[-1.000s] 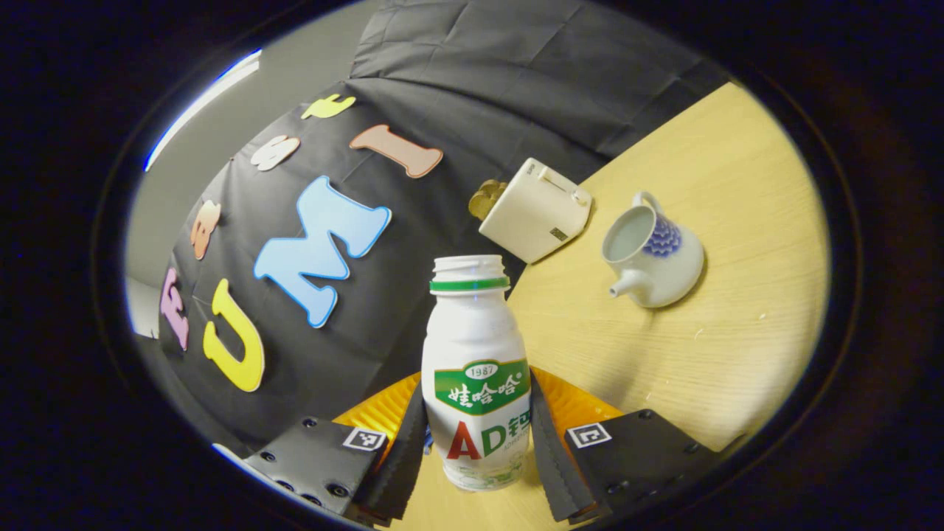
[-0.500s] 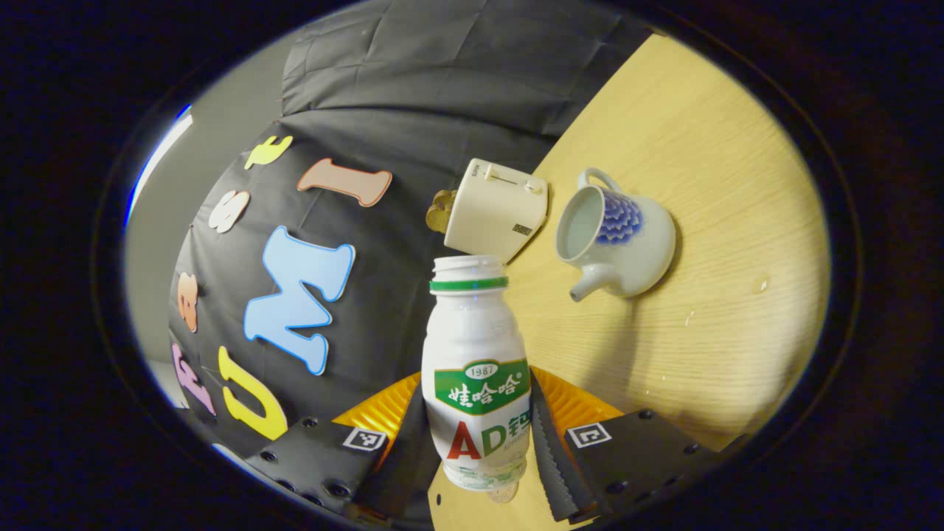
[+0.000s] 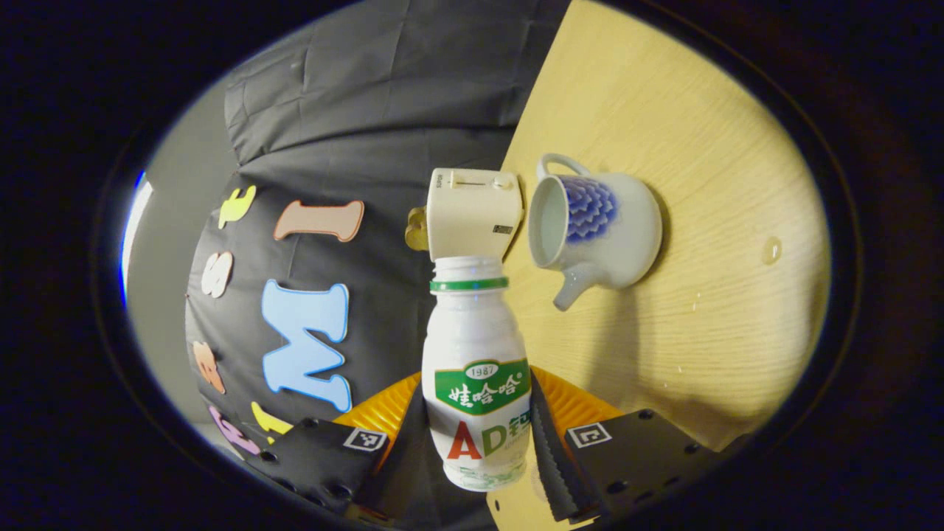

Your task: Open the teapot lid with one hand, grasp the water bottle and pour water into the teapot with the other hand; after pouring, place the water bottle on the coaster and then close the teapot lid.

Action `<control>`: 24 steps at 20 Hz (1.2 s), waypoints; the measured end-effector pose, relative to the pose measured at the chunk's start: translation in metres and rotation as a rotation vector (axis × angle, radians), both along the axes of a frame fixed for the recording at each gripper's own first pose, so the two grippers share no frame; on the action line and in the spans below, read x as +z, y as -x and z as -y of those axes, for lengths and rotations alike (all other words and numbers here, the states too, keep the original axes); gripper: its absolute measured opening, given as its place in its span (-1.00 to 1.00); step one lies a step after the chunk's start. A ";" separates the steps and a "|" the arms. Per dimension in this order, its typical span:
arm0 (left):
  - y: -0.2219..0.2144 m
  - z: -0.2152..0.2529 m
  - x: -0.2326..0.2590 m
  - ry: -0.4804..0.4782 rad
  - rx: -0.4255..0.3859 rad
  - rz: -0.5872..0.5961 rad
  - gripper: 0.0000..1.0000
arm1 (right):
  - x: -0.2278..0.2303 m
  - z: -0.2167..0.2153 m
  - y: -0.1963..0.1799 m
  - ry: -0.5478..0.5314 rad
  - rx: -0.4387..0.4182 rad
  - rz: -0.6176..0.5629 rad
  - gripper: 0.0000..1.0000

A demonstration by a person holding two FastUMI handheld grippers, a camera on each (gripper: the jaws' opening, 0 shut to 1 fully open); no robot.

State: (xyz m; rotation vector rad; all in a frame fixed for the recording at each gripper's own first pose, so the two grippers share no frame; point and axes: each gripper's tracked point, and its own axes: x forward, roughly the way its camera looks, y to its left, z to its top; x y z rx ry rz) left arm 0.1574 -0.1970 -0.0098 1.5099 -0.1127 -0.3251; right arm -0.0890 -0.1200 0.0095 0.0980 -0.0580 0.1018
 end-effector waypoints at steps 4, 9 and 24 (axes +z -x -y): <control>-0.002 0.000 -0.005 -0.077 0.005 -0.007 0.48 | 0.000 0.000 0.000 -0.003 0.004 -0.001 -0.83; -0.001 0.005 -0.002 -0.166 -0.006 0.013 0.48 | -0.001 0.000 -0.001 -0.005 0.005 -0.003 -0.83; -0.001 0.009 0.007 -0.264 -0.021 0.048 0.38 | 0.000 0.002 -0.002 -0.017 0.004 -0.007 -0.84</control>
